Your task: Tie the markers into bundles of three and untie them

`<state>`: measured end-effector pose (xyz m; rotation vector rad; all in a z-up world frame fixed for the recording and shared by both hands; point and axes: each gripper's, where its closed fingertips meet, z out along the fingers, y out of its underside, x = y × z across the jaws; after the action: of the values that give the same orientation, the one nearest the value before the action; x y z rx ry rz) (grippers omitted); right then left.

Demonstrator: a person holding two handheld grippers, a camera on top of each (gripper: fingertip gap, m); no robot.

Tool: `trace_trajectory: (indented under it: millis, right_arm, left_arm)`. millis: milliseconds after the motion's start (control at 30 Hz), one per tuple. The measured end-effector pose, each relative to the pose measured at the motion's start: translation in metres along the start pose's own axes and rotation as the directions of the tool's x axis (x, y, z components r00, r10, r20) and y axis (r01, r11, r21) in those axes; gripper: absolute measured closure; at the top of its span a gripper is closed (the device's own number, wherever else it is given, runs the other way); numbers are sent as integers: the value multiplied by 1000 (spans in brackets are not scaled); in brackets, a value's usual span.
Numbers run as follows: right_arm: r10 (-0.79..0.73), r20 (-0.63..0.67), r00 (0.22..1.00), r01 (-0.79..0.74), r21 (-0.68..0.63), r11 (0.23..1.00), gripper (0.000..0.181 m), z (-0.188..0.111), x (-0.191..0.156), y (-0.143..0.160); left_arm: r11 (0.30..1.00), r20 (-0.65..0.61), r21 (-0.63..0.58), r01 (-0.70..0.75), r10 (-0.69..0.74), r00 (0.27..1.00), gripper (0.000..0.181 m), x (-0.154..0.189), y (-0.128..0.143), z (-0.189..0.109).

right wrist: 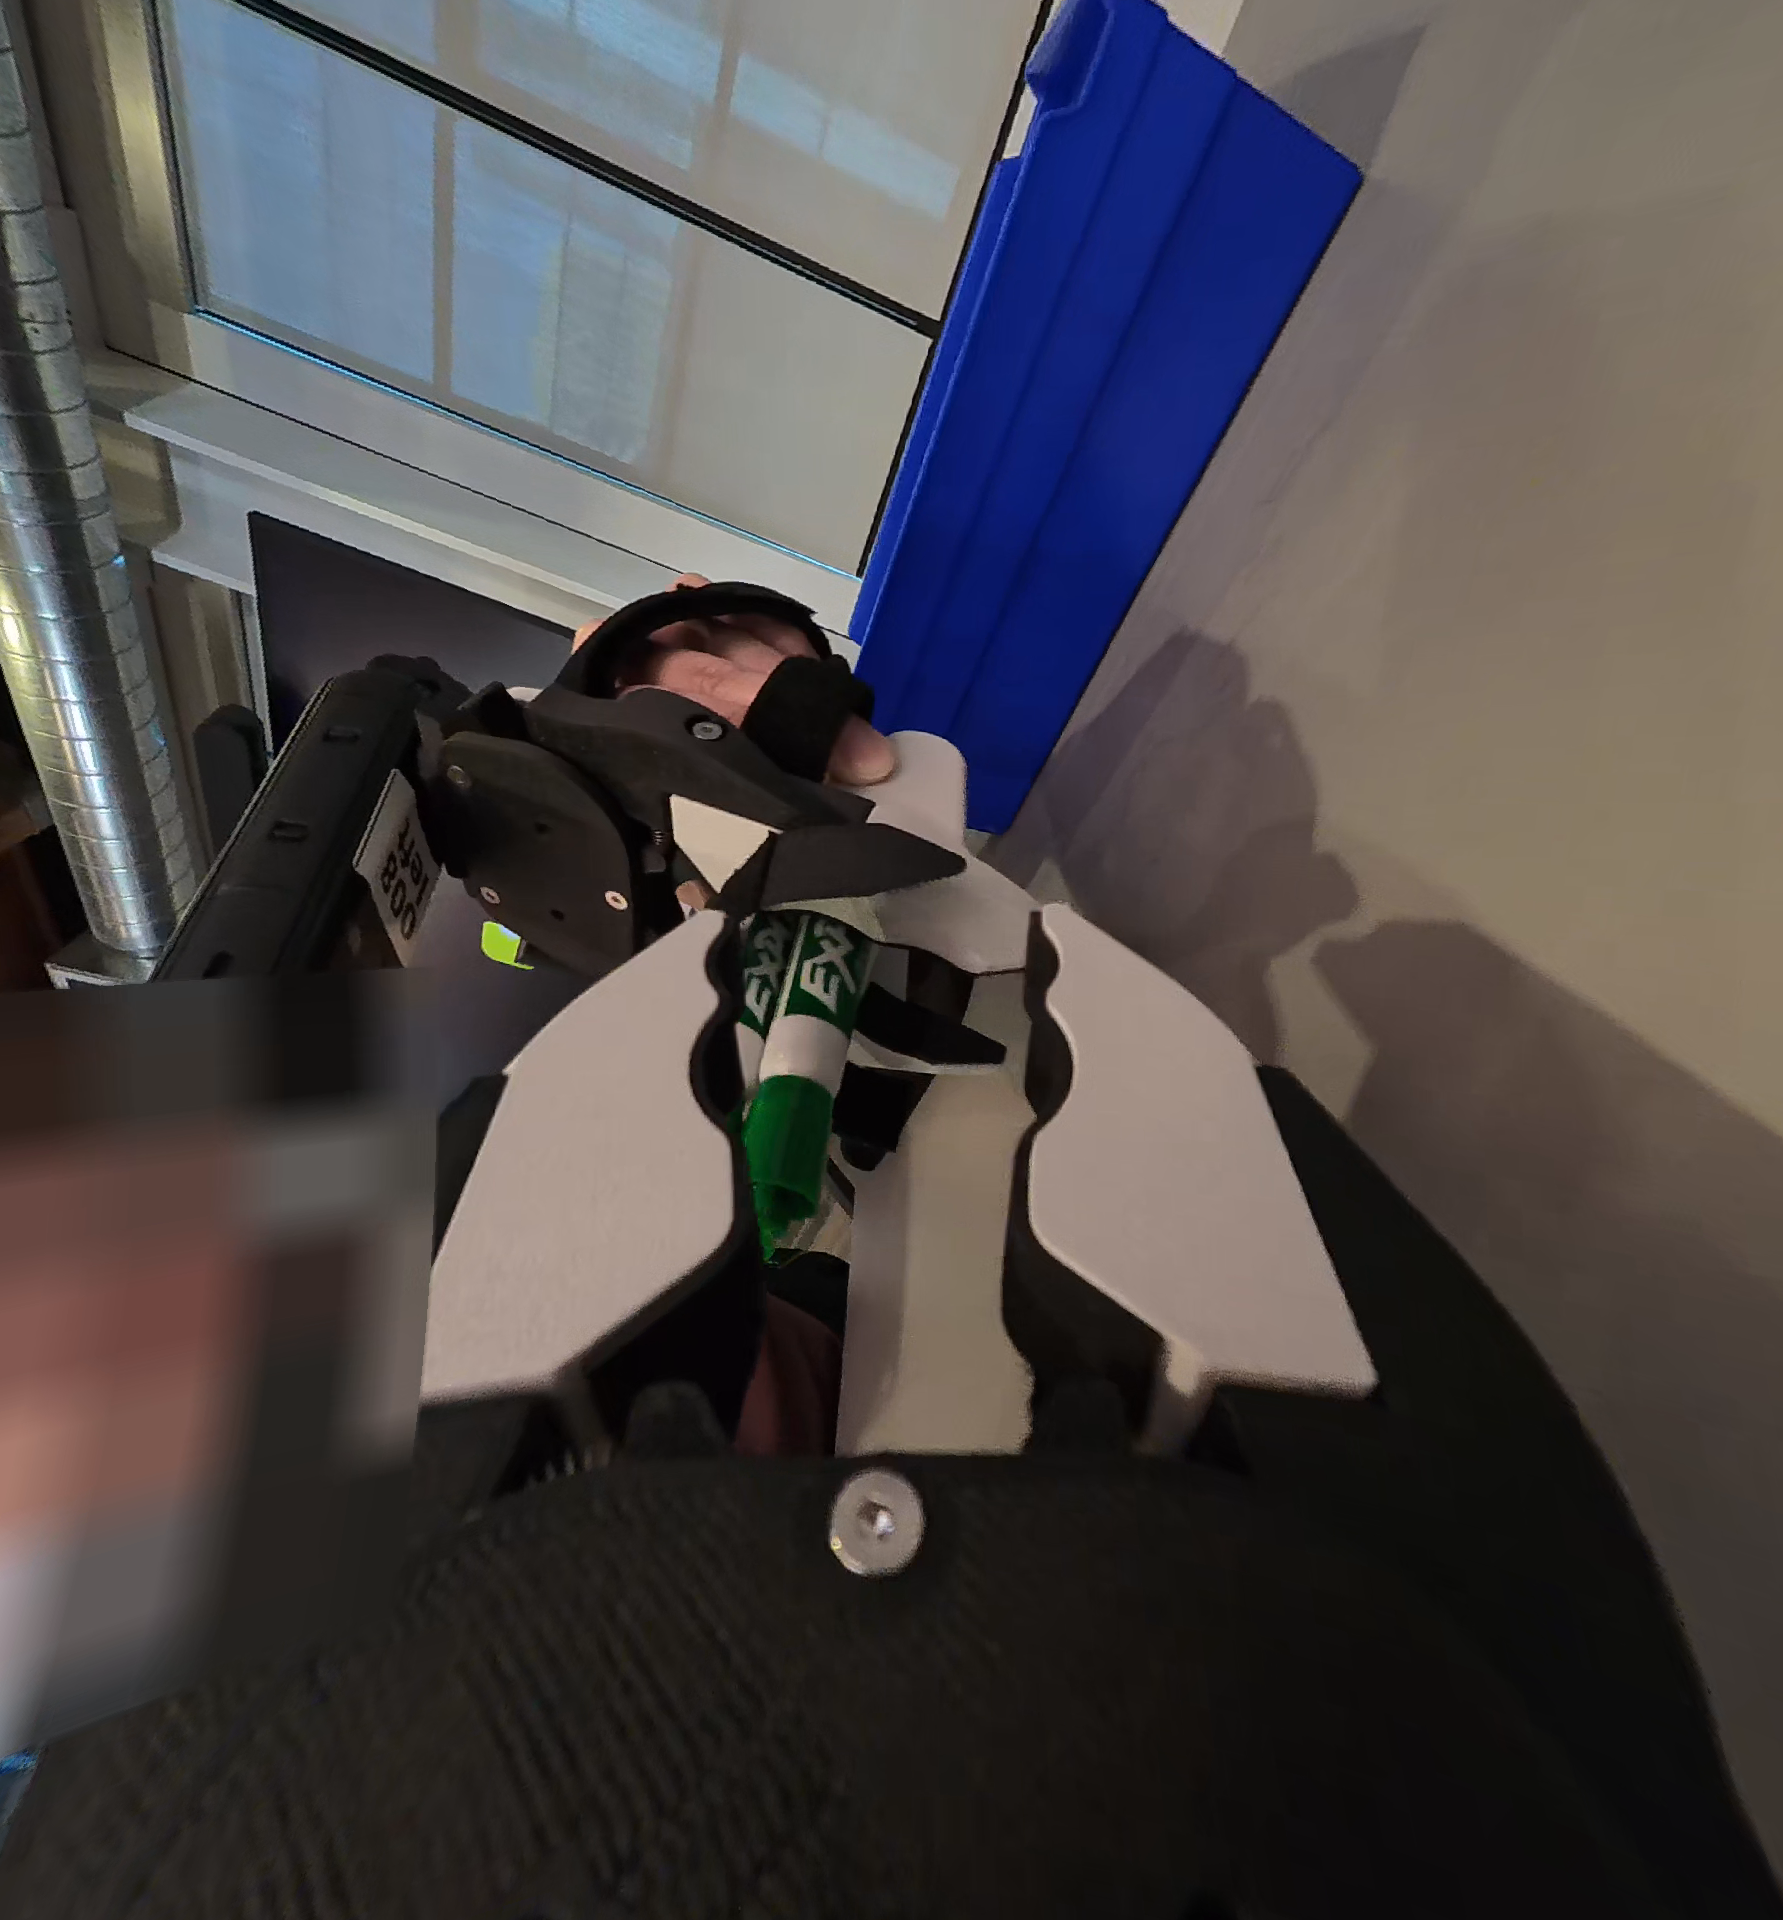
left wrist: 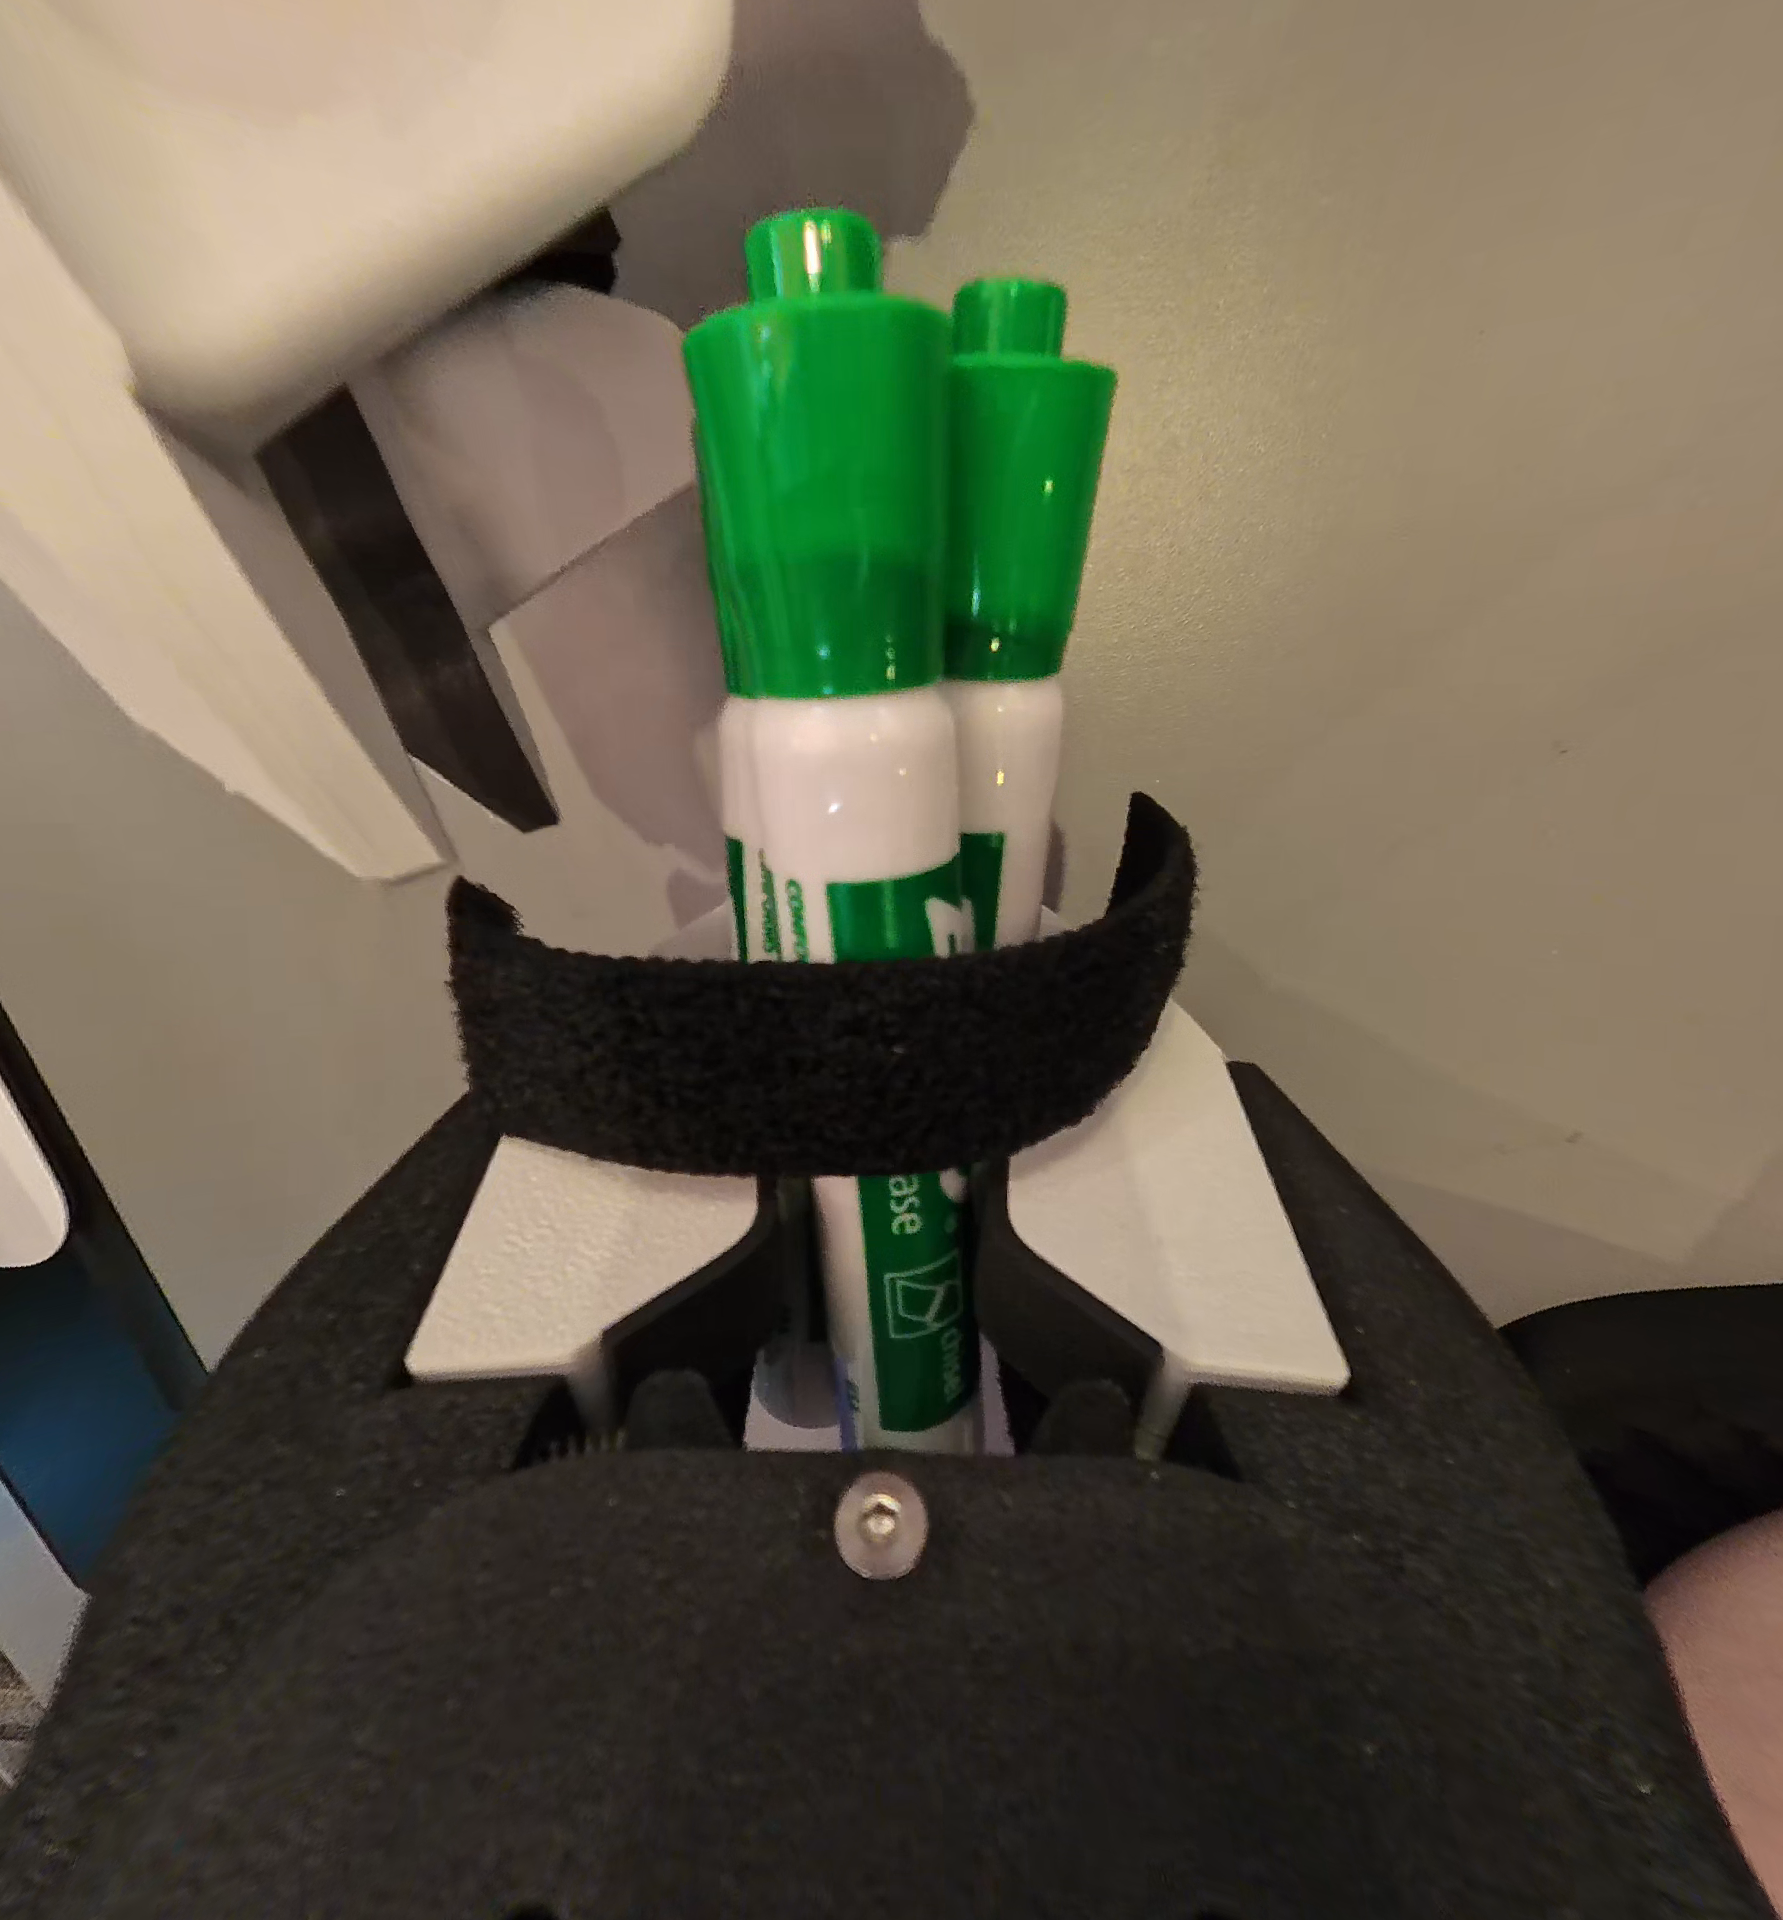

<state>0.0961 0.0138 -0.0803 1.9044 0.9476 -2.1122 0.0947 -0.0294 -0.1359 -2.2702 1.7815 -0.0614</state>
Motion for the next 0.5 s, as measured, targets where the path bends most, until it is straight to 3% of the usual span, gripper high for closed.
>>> trace_trajectory:
  millis: [200, 267, 333, 400, 500]
  right_arm:
    - [-32, -43, 999, 32, -1, 999, 123, -9, 6, -2]
    - [-109, -48, 993, 109, 5, 994, 123, -16, 2, -5]
    - [-290, -30, 957, 291, 32, 956, 122, -23, -16, -9]
    - [-523, -37, 851, 525, 52, 850, 112, -29, -39, -9]
    - [-804, -128, 580, 810, -15, 586, 92, -32, -56, 6]
  left_arm:
    - [1000, -15, -3, 8, -8, 1000, 141, 2, 3, -1]
    - [1000, -14, -5, 15, -16, 1000, 141, 1, 6, -3]
    - [1000, -16, -2, 30, -30, 999, 141, 0, 9, -5]
    - [999, -16, 3, 40, -40, 999, 141, -1, 12, -7]
    - [998, -24, -1, 55, -55, 998, 141, -1, 17, -9]
